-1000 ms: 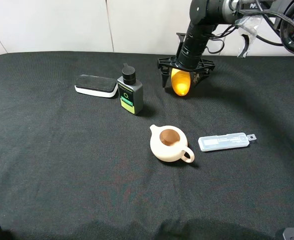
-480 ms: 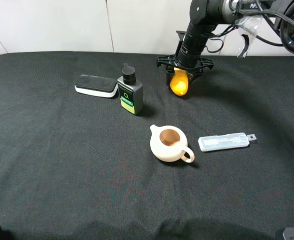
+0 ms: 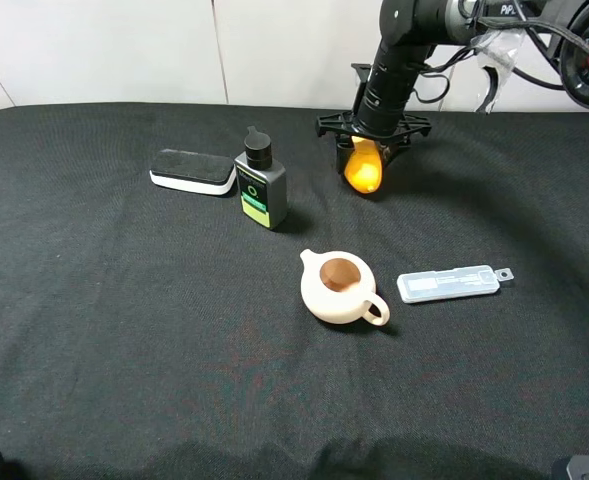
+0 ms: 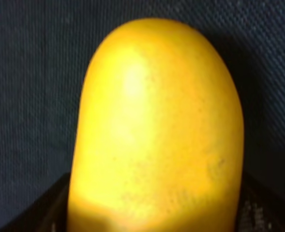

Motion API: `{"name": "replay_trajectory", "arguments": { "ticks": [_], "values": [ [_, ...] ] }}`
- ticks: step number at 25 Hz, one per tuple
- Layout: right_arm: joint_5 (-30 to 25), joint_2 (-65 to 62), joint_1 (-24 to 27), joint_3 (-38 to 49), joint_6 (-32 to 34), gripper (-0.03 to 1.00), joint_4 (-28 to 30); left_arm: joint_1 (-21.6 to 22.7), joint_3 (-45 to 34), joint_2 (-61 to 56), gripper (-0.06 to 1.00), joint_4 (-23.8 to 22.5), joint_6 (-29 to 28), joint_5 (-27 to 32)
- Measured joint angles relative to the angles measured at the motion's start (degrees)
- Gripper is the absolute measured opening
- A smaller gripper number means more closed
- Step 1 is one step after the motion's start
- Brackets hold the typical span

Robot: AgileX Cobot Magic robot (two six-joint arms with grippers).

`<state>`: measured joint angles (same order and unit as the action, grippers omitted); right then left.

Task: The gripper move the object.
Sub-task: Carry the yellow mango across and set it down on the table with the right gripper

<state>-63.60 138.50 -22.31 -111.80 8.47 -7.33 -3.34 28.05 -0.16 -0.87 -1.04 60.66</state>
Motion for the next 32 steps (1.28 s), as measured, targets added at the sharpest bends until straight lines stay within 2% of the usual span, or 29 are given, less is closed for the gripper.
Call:
{"name": "replay_trajectory", "arguments": {
  "ticks": [4, 14, 19, 25, 32],
  "values": [
    [-5.4, 0.0, 0.0, -5.3, -2.2, 0.45, 2.0, 0.0, 0.0, 0.0, 0.68, 0.0, 0.0, 0.0],
    [-6.5, -6.4, 1.4, -7.1, -8.0, 0.45, 3.0, 0.0, 0.0, 0.0, 0.68, 0.0, 0.0, 0.0],
    [-6.5, -10.2, 1.5, -6.0, -8.9, 0.45, 4.0, 0.0, 0.0, 0.0, 0.68, 0.0, 0.0, 0.0],
    [-6.5, -17.9, 1.5, 2.0, -9.2, 0.45, 7.3, 0.0, 0.0, 0.0, 0.68, 0.0, 0.0, 0.0],
    [-6.5, -29.4, 1.5, 16.0, -10.6, 0.45, 7.3, 0.0, 0.0, 0.0, 0.68, 0.0, 0.0, 0.0]
  ]
}}
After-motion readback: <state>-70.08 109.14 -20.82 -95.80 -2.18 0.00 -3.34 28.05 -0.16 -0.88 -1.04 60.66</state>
